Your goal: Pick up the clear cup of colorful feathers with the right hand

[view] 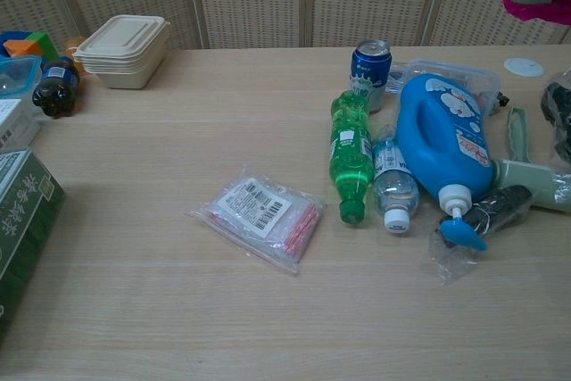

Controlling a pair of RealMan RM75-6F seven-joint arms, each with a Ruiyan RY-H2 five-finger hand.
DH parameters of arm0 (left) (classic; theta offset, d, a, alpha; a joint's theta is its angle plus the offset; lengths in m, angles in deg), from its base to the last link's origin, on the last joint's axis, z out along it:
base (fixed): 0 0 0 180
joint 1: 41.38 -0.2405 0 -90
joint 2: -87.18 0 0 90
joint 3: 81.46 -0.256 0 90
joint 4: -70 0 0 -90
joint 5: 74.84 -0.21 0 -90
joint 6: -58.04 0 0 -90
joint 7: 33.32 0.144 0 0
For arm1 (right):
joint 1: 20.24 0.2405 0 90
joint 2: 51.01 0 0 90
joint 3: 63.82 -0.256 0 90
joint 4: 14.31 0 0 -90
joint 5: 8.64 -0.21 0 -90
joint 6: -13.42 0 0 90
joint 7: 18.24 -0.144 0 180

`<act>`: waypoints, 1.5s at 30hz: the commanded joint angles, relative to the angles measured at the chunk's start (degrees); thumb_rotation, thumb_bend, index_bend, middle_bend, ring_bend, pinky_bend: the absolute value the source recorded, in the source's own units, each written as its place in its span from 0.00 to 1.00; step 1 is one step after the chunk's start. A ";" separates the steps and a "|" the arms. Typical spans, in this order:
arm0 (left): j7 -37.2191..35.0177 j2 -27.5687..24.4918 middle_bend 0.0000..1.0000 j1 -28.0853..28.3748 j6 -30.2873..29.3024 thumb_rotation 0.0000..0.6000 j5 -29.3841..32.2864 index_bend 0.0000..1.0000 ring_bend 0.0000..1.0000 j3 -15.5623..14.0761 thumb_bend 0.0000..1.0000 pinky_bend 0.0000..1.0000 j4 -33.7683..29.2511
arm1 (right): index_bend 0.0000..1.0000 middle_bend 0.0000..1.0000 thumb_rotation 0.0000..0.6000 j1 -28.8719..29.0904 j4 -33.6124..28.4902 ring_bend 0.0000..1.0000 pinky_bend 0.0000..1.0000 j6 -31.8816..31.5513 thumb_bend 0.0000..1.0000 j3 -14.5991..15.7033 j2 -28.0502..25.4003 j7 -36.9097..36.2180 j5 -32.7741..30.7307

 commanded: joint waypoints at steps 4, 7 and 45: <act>-0.16 0.11 0.00 0.02 0.02 1.00 -0.18 0.00 0.00 -0.06 0.26 0.00 0.21 | 0.74 0.83 1.00 -0.82 -6.33 0.82 0.61 -1.40 0.20 -0.53 -3.79 2.36 -0.17; -0.19 0.17 0.00 0.00 0.00 1.00 -0.24 0.00 0.00 -0.10 0.26 0.00 0.27 | 0.74 0.83 1.00 -0.51 -8.44 0.82 0.61 -1.54 0.20 -0.96 -4.93 2.75 -0.17; -0.83 0.16 0.00 -1.54 -1.55 1.00 -2.13 0.00 0.00 -1.39 0.26 0.00 0.50 | 0.74 0.83 1.00 4.65 -20.37 0.82 0.61 -2.06 0.20 -1.64 -11.56 8.91 -0.86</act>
